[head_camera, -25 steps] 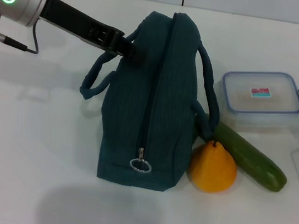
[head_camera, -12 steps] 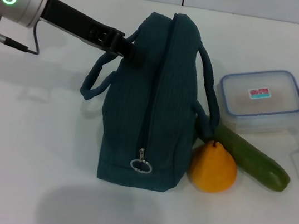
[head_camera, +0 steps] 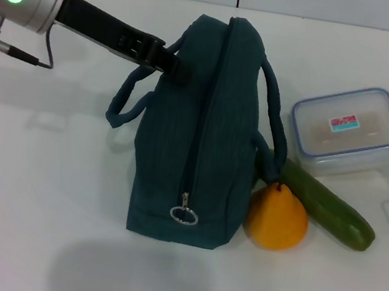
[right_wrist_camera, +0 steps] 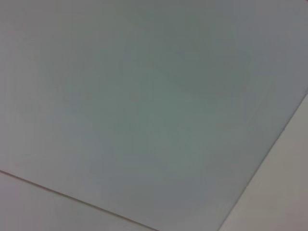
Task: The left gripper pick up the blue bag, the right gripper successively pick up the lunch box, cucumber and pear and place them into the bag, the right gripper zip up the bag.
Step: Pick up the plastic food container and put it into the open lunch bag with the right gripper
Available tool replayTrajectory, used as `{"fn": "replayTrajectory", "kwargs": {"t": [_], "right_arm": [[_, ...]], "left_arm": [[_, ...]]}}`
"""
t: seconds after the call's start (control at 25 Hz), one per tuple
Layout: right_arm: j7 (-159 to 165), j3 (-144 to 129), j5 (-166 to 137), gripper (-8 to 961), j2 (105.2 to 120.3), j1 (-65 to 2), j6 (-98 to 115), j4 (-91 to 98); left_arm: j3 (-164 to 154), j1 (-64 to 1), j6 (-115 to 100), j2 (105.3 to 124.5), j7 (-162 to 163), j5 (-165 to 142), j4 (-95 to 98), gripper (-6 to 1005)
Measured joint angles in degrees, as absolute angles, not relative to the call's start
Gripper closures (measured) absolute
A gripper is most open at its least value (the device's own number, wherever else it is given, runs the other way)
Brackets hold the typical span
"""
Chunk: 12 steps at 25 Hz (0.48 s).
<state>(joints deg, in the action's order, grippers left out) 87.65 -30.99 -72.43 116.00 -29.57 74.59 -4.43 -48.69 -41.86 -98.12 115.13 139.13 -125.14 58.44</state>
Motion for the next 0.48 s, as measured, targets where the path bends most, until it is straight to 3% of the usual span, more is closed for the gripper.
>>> {"fn": "replayTrajectory", "kwargs": {"t": [0.48], "right_arm": [[87.94,-30.28,-71.81,857,115.9,-28.34,80.66,-3.58]], "left_arm": [[-48.97,-42.97,-98.41,114.64,139.8,-125.22,58.86,960]]}}
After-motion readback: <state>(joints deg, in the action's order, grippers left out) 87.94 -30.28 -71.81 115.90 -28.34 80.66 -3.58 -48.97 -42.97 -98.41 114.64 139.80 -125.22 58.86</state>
